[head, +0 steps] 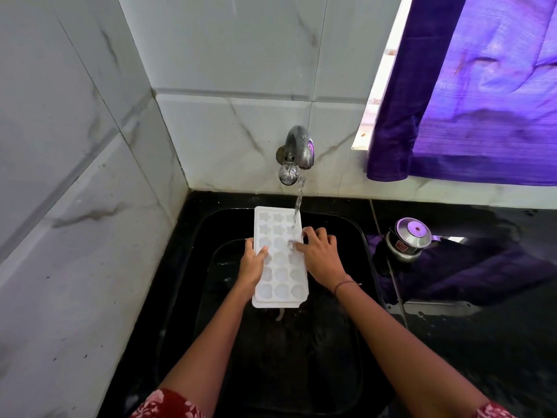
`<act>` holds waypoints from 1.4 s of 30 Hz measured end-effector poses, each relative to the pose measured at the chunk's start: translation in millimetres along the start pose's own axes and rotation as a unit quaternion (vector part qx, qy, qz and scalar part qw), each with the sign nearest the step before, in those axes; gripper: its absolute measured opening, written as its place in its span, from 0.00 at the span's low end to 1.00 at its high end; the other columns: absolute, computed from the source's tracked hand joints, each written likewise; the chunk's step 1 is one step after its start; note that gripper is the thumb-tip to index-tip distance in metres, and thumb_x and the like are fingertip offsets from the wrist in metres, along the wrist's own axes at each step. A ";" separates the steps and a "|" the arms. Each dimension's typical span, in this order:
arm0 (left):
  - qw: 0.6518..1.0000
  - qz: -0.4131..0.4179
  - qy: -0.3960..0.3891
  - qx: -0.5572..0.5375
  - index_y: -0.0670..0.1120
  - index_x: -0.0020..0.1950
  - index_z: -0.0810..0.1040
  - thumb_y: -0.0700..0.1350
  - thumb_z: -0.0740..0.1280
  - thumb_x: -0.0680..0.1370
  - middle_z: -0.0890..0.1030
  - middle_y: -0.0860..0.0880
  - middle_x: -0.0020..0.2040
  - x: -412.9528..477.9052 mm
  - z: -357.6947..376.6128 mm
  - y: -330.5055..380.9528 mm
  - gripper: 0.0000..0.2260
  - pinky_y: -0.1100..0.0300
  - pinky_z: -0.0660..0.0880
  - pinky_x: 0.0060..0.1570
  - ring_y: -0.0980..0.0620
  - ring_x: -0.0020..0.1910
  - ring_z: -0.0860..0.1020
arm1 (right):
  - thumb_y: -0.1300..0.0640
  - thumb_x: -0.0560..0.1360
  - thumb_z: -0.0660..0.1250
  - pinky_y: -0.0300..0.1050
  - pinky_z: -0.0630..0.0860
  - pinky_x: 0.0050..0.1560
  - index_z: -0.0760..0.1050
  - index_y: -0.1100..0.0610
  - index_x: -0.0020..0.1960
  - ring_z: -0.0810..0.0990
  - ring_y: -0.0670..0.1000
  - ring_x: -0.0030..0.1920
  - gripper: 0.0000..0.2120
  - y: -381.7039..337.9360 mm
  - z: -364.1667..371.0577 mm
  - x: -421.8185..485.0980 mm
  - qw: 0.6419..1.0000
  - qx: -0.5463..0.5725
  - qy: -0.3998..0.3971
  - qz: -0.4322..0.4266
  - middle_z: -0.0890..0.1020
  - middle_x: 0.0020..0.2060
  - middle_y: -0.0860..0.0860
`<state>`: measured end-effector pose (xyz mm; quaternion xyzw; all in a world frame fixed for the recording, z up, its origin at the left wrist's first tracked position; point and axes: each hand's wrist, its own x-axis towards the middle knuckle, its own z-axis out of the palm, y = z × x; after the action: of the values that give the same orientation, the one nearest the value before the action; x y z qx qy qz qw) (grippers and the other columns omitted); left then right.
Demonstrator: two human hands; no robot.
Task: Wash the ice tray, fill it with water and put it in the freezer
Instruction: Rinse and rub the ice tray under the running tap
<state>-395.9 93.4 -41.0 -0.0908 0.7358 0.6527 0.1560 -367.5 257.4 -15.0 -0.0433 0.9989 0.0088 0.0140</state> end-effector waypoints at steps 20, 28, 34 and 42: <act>0.998 -0.012 -0.025 -0.051 0.48 0.65 0.65 0.44 0.58 0.82 0.76 0.45 0.58 12.3 15.5 9.2 0.12 0.48 0.77 0.53 0.46 0.53 0.78 | 0.62 0.70 0.68 0.55 0.70 0.53 0.77 0.46 0.59 0.71 0.58 0.56 0.20 16.8 -4.8 0.7 0.991 0.015 0.128 0.026 0.74 0.60 0.54; 0.996 -0.001 -0.061 -0.068 0.49 0.59 0.67 0.46 0.55 0.83 0.78 0.45 0.54 8.4 25.2 10.1 0.07 0.51 0.77 0.49 0.47 0.48 0.79 | 0.41 0.77 0.48 0.59 0.67 0.60 0.82 0.47 0.48 0.72 0.57 0.61 0.25 13.1 -3.0 8.2 0.993 0.030 0.116 -0.023 0.75 0.62 0.51; 0.996 0.006 -0.072 -0.056 0.49 0.58 0.67 0.48 0.54 0.83 0.78 0.44 0.55 11.8 25.0 10.9 0.07 0.51 0.77 0.48 0.47 0.49 0.79 | 0.37 0.76 0.45 0.60 0.60 0.66 0.81 0.47 0.53 0.67 0.57 0.66 0.28 25.0 -3.4 8.0 0.994 0.030 0.089 -0.052 0.72 0.65 0.51; 0.997 -0.004 -0.061 -0.056 0.50 0.60 0.66 0.48 0.53 0.83 0.77 0.46 0.55 13.2 31.4 14.9 0.08 0.54 0.76 0.46 0.48 0.50 0.78 | 0.36 0.75 0.41 0.60 0.57 0.68 0.79 0.45 0.56 0.64 0.58 0.68 0.31 24.0 -3.1 5.7 0.994 0.075 0.080 -0.024 0.69 0.68 0.52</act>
<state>-409.8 127.3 -34.8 -0.0618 0.6869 0.6965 0.1980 -375.4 280.7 -11.7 -0.0670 0.9934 -0.0696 -0.0624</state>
